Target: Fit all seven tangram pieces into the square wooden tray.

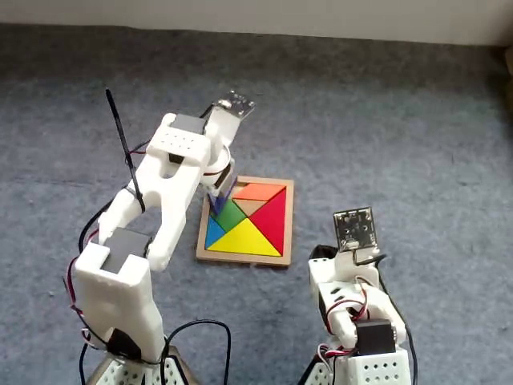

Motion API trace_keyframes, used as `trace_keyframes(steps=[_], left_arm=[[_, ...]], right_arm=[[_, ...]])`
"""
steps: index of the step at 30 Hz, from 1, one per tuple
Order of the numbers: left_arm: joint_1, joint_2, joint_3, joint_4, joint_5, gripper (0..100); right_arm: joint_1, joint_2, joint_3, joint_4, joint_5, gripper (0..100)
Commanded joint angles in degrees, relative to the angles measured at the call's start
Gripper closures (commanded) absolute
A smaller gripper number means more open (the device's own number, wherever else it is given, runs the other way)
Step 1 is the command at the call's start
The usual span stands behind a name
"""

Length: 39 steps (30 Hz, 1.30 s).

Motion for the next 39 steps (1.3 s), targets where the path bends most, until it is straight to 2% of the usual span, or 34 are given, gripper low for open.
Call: trace_keyframes(steps=[1,11,19,39], left_arm=[[-0.7,-0.1,0.0,-2.5,-3.3,85],[-0.3,0.0,0.7,-4.3,-12.0,85],[3.7,-0.1,6.4,-4.4,-20.7,85],[8.0,-0.1,6.7,-8.1,-19.4,85]], right_arm=[[0.6,-0.6,8.8,-0.4,-0.1,99.3],[0.6,-0.6,8.8,-0.4,-0.1,99.3],[0.6,-0.6,8.8,-0.4,-0.1,99.3],[0.6,-0.6,8.8,-0.4,-0.1,99.3]])
